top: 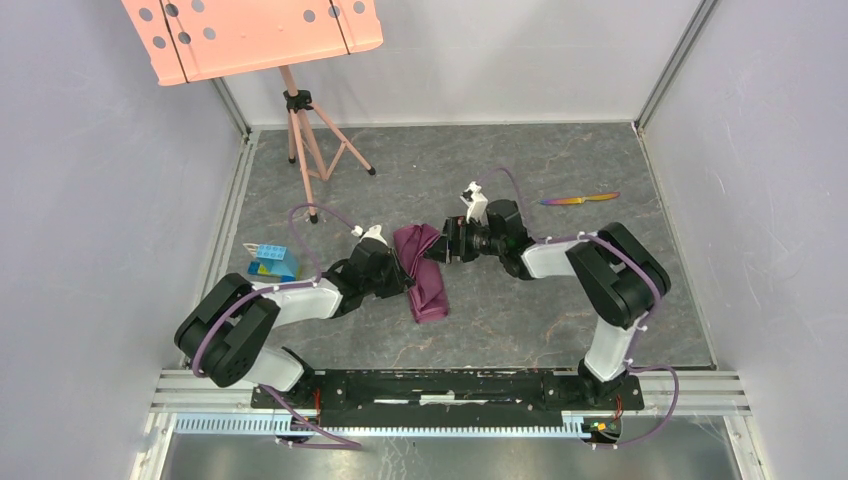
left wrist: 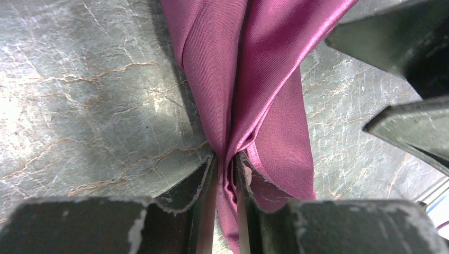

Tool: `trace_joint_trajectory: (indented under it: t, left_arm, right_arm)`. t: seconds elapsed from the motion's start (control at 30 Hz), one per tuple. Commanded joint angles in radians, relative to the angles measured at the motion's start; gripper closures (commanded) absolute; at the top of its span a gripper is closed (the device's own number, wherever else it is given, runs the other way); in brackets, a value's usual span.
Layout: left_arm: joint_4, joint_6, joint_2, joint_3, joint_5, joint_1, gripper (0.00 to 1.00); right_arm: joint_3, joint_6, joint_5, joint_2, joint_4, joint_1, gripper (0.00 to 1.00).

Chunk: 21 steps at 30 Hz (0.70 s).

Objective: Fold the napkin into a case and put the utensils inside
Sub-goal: Fold the 2/3-rectangle-folded napkin at the center of the board.

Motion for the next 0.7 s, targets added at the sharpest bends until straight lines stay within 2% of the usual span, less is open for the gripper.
trace_joint_trajectory:
  t: [0.0,0.13,0.33,0.67]
  left_arm:
    - [-0.086,-0.017,0.032,-0.03,0.008,-0.003,0.74]
    - [-0.085,-0.011,0.025,-0.028,0.008,-0.003,0.75]
    - [-0.113,0.015,0.009,-0.015,0.0,-0.004,0.75]
    - [-0.121,0.026,-0.014,-0.016,-0.001,-0.003,0.73]
  right_arm:
    - [0.079,0.067,-0.091,0.092,0.226,-0.022,0.09]
    - [0.129,0.123,-0.099,0.175,0.269,-0.025,0.07]
    - [0.198,0.175,-0.108,0.239,0.299,-0.025,0.13]
    - [0.266,0.226,-0.056,0.272,0.288,0.067,0.3]
